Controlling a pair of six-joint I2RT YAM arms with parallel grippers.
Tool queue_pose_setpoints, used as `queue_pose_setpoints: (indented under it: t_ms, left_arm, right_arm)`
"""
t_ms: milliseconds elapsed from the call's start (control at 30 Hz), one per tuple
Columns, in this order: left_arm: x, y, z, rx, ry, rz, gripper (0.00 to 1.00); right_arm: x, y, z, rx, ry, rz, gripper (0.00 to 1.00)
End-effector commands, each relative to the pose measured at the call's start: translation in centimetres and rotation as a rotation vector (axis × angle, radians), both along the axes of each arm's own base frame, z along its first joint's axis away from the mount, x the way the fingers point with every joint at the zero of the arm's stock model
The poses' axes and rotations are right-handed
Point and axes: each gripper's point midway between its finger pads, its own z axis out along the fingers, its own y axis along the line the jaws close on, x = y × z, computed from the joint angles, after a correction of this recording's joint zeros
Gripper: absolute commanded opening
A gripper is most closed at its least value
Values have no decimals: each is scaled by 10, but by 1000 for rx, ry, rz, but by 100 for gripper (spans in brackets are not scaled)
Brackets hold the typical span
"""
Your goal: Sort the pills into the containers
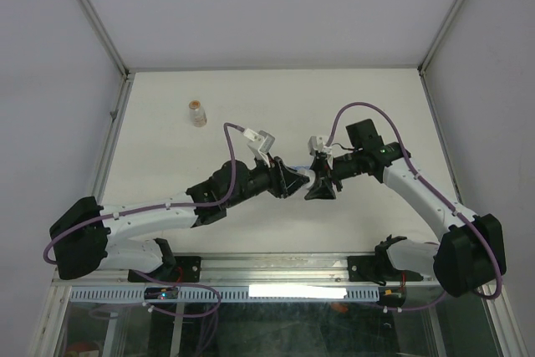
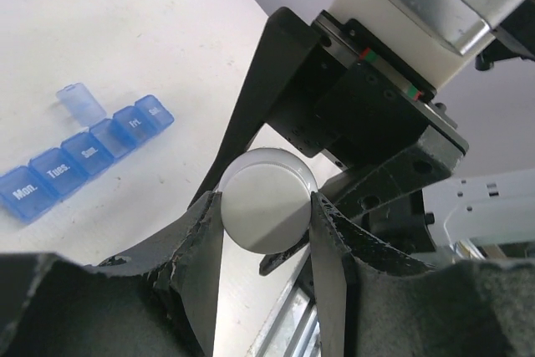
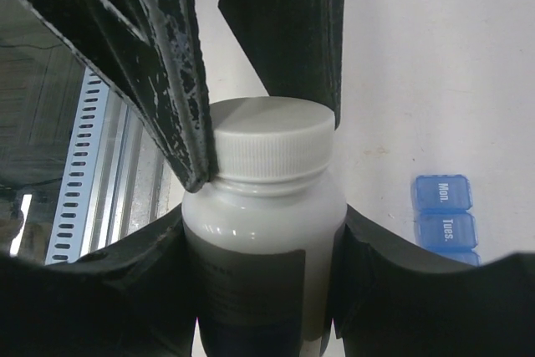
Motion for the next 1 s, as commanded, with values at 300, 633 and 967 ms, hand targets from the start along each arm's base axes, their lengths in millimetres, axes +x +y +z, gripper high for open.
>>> queue_pose_setpoints:
  t_ms: [300,633,967]
  left_arm:
    - [5,-2,51,-145,54,87,29]
    - [0,5,40,-106,3,69,86]
    - [3,45,19,92,-269,113,92]
  right_arm:
    - [10,9,24,57,-78,12,0]
    - [8,9,25,64,-79,18,0]
    - [7,9,26,68,-78,23,0]
